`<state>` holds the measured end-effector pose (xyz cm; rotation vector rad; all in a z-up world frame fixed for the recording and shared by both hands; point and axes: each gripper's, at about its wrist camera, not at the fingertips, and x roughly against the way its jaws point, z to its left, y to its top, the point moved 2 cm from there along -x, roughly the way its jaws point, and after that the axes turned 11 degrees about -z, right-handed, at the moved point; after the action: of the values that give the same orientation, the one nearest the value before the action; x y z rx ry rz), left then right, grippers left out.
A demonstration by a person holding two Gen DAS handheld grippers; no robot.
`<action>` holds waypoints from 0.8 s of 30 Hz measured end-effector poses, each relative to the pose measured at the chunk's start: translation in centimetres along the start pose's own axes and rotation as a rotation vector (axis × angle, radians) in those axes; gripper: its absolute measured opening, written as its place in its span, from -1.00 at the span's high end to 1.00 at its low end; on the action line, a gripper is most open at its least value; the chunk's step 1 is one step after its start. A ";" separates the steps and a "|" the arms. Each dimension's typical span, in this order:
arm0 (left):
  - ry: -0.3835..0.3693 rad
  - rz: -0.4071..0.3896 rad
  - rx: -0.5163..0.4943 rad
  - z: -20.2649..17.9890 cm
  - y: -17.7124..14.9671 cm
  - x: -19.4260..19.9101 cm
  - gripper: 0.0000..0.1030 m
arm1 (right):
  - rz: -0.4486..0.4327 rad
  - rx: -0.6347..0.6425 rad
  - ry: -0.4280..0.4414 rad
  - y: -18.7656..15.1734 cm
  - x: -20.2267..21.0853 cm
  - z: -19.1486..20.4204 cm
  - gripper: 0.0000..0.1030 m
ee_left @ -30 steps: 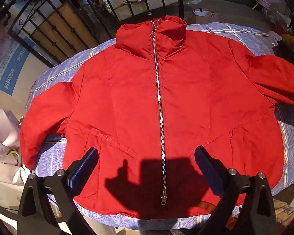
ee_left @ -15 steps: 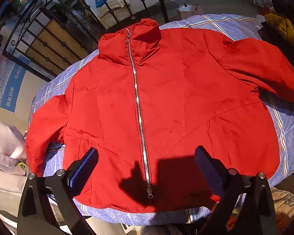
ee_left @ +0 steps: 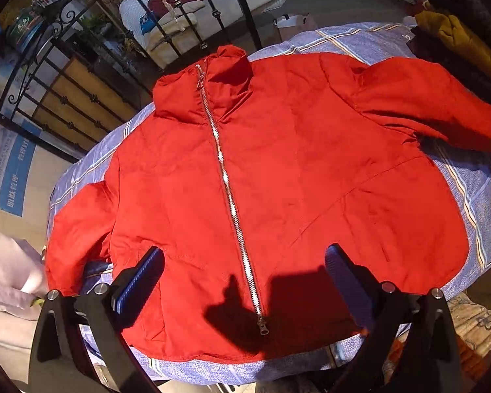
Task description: Fold large clothes
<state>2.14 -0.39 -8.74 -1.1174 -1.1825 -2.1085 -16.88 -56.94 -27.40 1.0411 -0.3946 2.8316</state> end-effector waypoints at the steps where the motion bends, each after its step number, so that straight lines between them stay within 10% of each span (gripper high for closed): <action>1: 0.003 0.005 0.019 0.8 -0.4 0.0 -0.89 | -0.004 -0.002 -0.008 -0.3 -0.5 0.2 -0.39; 3: 0.013 0.012 0.060 2.6 -1.1 -0.1 -0.89 | -0.038 0.027 0.006 -0.5 -0.5 1.4 0.41; 5: 0.037 0.024 0.105 4.7 -1.8 -0.3 -0.89 | -0.081 0.088 0.040 -0.6 1.0 3.9 0.71; 12: 0.076 0.050 0.229 10.5 -3.8 -1.8 -0.89 | -0.187 0.600 0.056 -4.3 6.4 17.4 0.82; 17: 0.075 0.045 0.278 12.7 -4.5 -2.3 -0.89 | -0.213 0.688 -0.021 -9.3 4.1 20.2 0.82; 24: 0.106 0.014 0.313 15.3 -4.6 -2.5 -0.89 | -0.058 1.211 0.065 -26.6 -3.0 32.9 0.82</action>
<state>6.73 15.14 -8.49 -0.8585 -1.3894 -1.8641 10.67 -40.36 0.23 0.9706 1.4804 2.8924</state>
